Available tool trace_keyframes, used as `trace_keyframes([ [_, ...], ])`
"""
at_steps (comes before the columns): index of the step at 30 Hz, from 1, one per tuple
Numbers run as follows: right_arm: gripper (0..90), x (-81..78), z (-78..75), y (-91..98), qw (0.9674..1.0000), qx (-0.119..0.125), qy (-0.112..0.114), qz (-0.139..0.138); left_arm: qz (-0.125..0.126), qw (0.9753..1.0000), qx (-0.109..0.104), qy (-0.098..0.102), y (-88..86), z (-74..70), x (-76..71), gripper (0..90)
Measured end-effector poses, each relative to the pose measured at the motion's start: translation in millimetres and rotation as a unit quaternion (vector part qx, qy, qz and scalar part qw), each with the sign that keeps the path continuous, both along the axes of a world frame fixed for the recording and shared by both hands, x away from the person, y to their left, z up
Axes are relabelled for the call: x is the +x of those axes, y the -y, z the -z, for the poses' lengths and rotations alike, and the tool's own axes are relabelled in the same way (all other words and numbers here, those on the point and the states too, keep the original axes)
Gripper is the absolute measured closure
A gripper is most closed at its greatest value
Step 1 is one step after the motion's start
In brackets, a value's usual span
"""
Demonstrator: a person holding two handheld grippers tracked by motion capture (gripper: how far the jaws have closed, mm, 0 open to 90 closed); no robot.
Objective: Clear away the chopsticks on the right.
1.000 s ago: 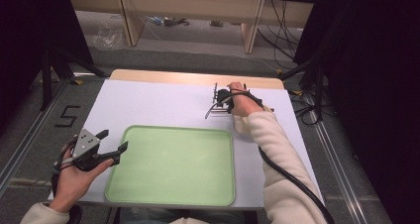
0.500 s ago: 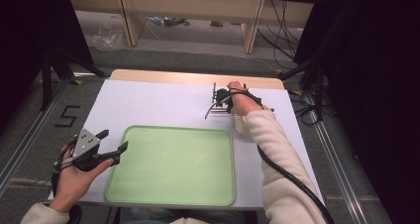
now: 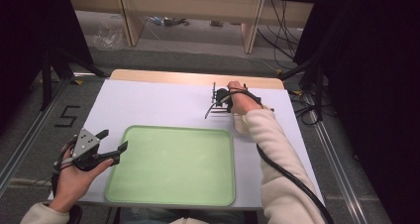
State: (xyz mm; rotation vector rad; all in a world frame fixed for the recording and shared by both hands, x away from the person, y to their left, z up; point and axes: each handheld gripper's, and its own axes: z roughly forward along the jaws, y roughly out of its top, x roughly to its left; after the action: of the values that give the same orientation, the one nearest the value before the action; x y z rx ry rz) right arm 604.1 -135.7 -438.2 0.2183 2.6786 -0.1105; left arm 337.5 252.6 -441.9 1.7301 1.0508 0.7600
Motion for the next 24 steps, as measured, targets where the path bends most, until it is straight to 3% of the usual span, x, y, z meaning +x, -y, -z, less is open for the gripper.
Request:
trace_keyframes([
  [6,63.7,1.0,1.0,0.2,1.0,0.001,-0.003,-0.001,0.0,1.0,0.0,0.0,-0.2,-0.2,-0.1,23.8],
  [8,64.0,3.1,0.6,0.2,0.9998,0.0,0.003,-0.02,0.0,1.0,0.0,0.0,-0.2,-0.1,0.0,23.9],
  [15,68.0,3.3,1.4,0.0,0.9997,-0.003,0.002,-0.024,-0.001,1.0,0.0,0.0,-0.3,-0.2,-0.1,24.0],
  [18,69.9,1.0,2.3,-0.1,0.9999,-0.002,-0.01,-0.003,-0.001,1.0,0.001,0.0,-0.2,-0.2,-0.1,24.1],
  [24,72.8,1.2,3.0,-0.8,0.9998,-0.006,-0.015,-0.008,-0.001,1.0,0.0,0.001,-0.3,-0.2,-0.1,24.1],
])
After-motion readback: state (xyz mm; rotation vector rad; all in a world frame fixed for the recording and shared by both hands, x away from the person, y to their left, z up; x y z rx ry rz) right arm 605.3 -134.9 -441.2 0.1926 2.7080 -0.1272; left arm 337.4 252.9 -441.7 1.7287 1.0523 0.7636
